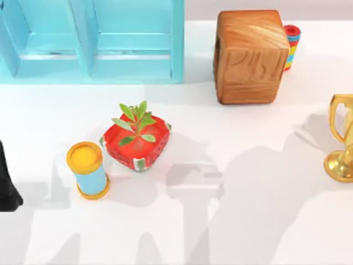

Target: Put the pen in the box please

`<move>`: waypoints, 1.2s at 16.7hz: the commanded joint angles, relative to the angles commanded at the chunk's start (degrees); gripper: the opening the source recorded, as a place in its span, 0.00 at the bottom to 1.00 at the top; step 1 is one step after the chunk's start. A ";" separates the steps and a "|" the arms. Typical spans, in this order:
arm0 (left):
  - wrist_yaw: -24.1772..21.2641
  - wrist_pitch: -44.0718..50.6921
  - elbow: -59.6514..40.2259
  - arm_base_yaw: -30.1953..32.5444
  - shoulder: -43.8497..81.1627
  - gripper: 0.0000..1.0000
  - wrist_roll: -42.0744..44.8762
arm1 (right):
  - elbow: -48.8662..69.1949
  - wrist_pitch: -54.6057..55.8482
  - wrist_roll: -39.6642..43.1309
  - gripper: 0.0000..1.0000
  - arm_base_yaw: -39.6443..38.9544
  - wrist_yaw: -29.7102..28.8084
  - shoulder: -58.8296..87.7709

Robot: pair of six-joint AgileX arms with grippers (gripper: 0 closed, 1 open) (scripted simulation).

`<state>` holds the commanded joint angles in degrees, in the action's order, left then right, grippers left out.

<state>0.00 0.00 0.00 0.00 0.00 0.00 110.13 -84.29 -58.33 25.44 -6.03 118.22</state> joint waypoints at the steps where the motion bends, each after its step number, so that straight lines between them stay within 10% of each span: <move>1: 0.00 0.00 0.00 0.00 0.00 1.00 0.00 | -1.32 -0.25 -2.01 0.00 1.19 -0.15 0.06; 20: 0.00 0.00 0.00 0.00 0.00 1.00 0.00 | -13.74 8.12 -11.45 0.00 -7.79 -1.39 -2.09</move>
<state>0.00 0.00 0.00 0.00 0.00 0.00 96.39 -76.17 -69.78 17.65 -7.42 116.13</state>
